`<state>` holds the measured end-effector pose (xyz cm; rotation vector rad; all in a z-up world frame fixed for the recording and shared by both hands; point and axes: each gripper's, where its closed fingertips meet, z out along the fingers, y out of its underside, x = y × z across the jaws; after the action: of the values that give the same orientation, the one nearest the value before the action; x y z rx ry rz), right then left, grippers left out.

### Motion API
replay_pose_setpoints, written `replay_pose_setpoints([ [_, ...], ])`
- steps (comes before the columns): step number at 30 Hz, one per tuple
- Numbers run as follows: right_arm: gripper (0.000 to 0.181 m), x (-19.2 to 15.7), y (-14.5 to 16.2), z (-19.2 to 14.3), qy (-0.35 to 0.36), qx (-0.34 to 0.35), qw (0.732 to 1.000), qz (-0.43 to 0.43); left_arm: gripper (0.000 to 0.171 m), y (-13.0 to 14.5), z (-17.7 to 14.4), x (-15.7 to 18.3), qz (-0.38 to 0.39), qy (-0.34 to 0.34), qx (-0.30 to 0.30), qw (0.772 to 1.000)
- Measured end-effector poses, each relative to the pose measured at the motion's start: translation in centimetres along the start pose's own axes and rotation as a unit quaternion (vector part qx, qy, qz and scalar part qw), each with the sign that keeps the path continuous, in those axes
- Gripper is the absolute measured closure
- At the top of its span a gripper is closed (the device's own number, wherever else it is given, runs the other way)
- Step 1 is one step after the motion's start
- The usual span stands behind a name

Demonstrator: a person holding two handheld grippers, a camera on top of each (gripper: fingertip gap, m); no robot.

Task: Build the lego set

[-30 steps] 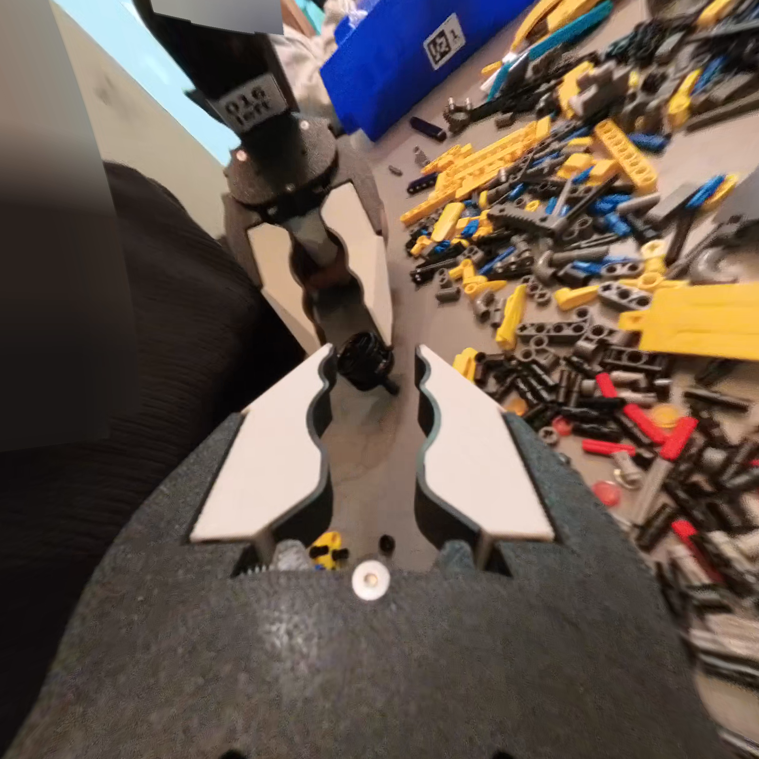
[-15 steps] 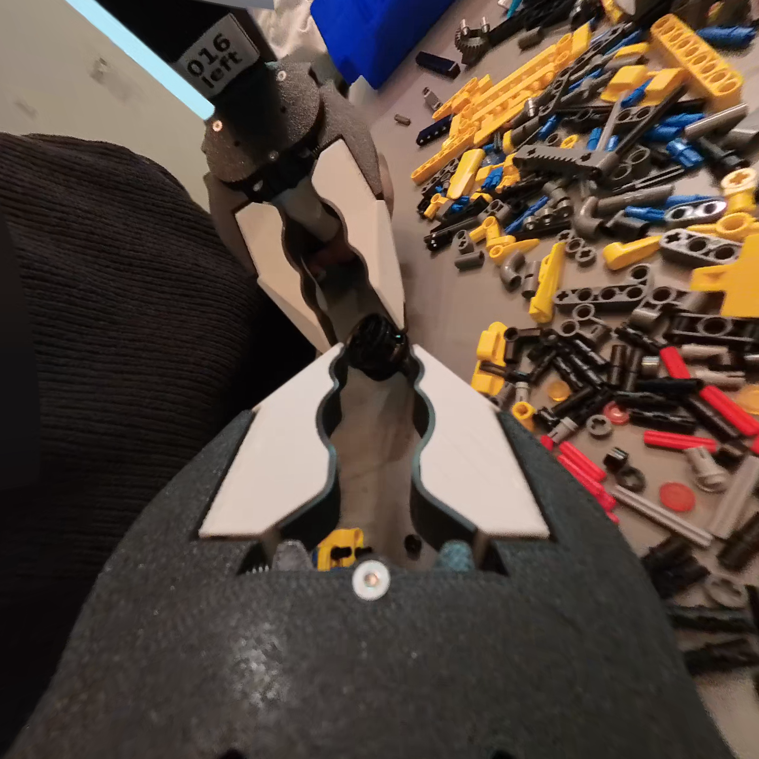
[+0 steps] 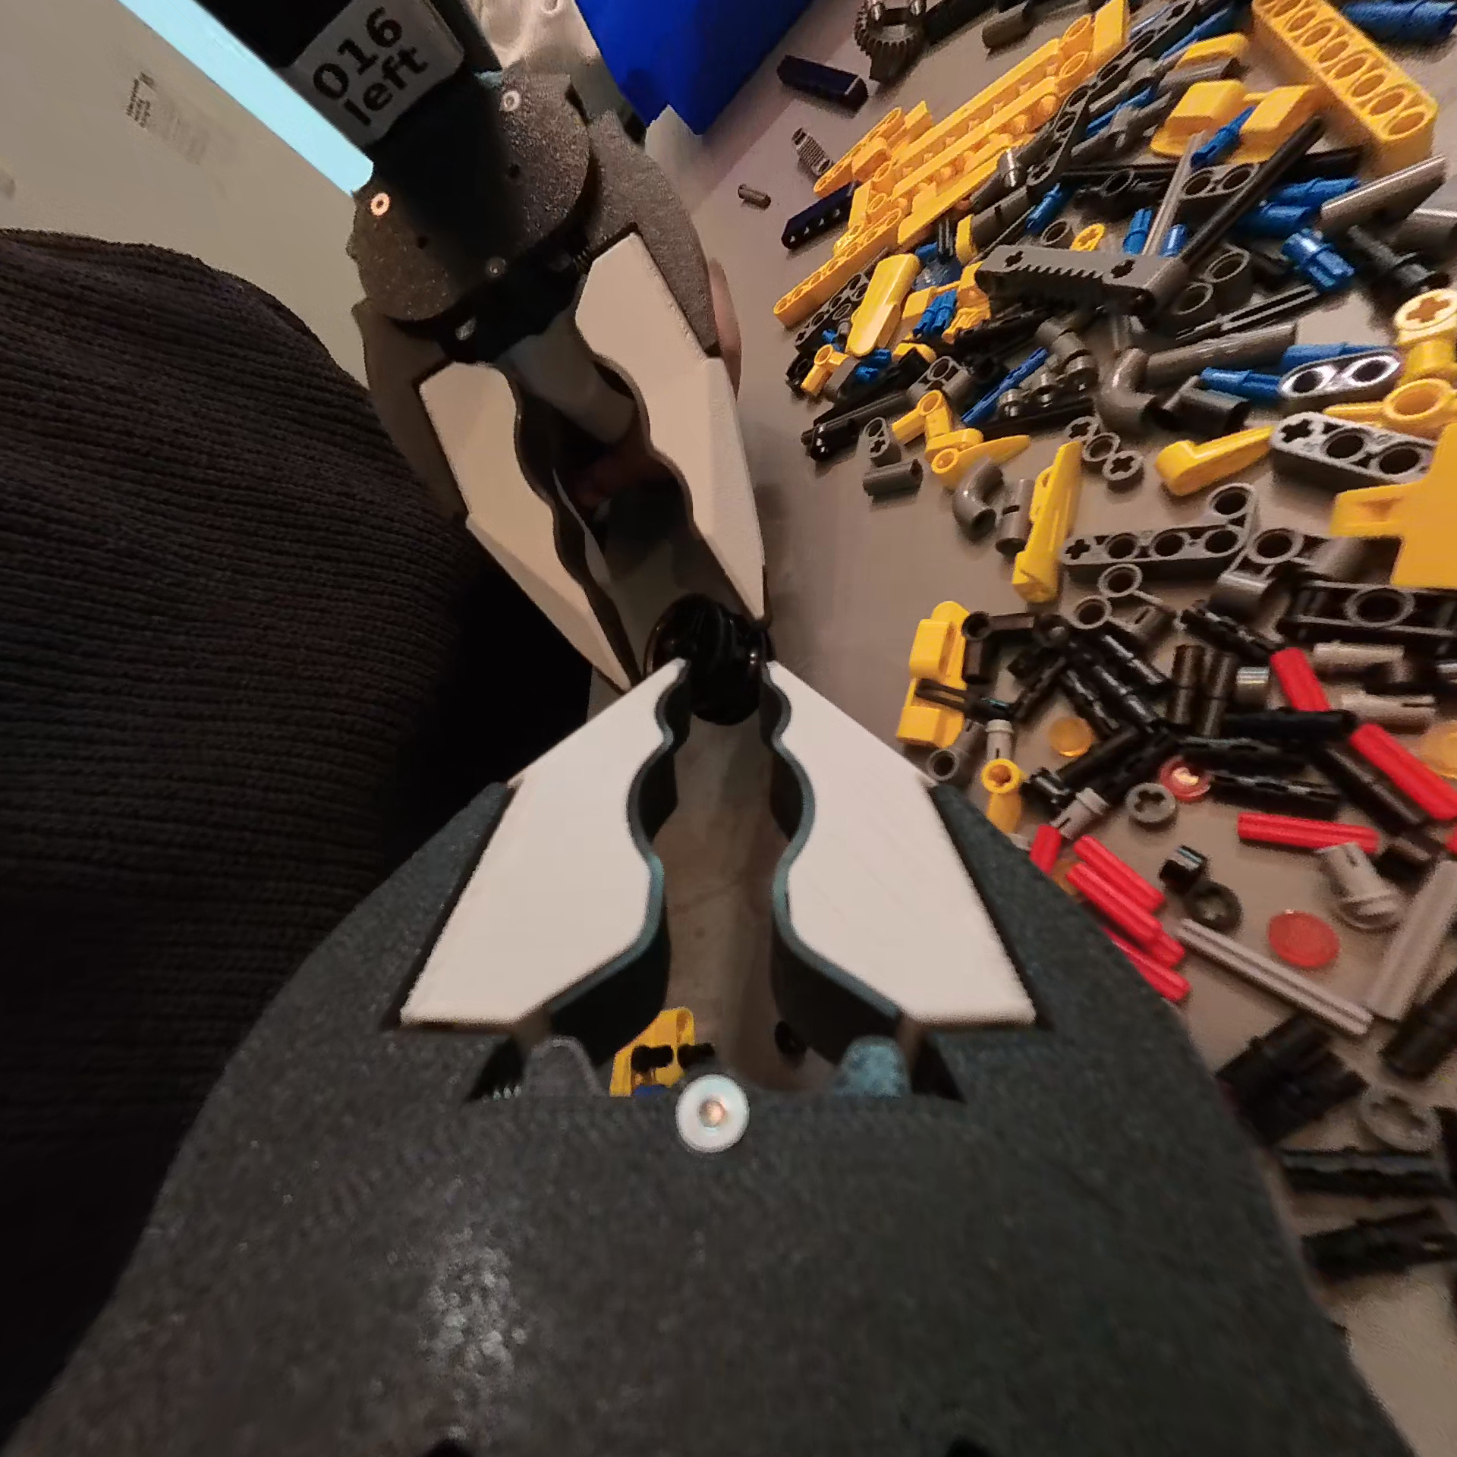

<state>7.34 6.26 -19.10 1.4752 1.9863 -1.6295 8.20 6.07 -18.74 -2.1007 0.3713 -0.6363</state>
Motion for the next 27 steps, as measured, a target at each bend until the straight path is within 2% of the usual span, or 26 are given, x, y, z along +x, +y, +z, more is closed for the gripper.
replay_pose_setpoints([
  [4,0.165,0.0,0.0,0.0,0.002,0.0,1.0,-0.002,0.139,-0.3,-0.9,-0.4,-0.047,0.02,0.018,0.999],
  [10,0.165,-0.1,0.0,0.2,-0.003,-0.001,1.0,0.002,0.14,0.6,-0.7,-0.1,-0.131,0.062,-0.005,0.989],
  [15,0.166,0.2,-0.3,0.3,0.0,-0.002,1.0,0.007,0.144,0.4,-0.7,-0.8,-0.153,0.047,0.005,0.987],
  [17,0.175,0.4,0.0,0.6,0.003,-0.012,1.0,0.011,0.147,0.2,-1.0,-1.2,-0.169,0.038,0.017,0.985],
  [21,0.175,0.3,0.7,1.3,0.004,-0.034,0.999,0.021,0.15,1.0,-1.4,-0.7,-0.198,0.042,0.006,0.979],
  [27,0.175,0.1,0.6,1.9,0.033,-0.053,0.998,-0.016,0.152,1.3,-1.9,-0.6,-0.225,0.034,0.017,0.974],
])
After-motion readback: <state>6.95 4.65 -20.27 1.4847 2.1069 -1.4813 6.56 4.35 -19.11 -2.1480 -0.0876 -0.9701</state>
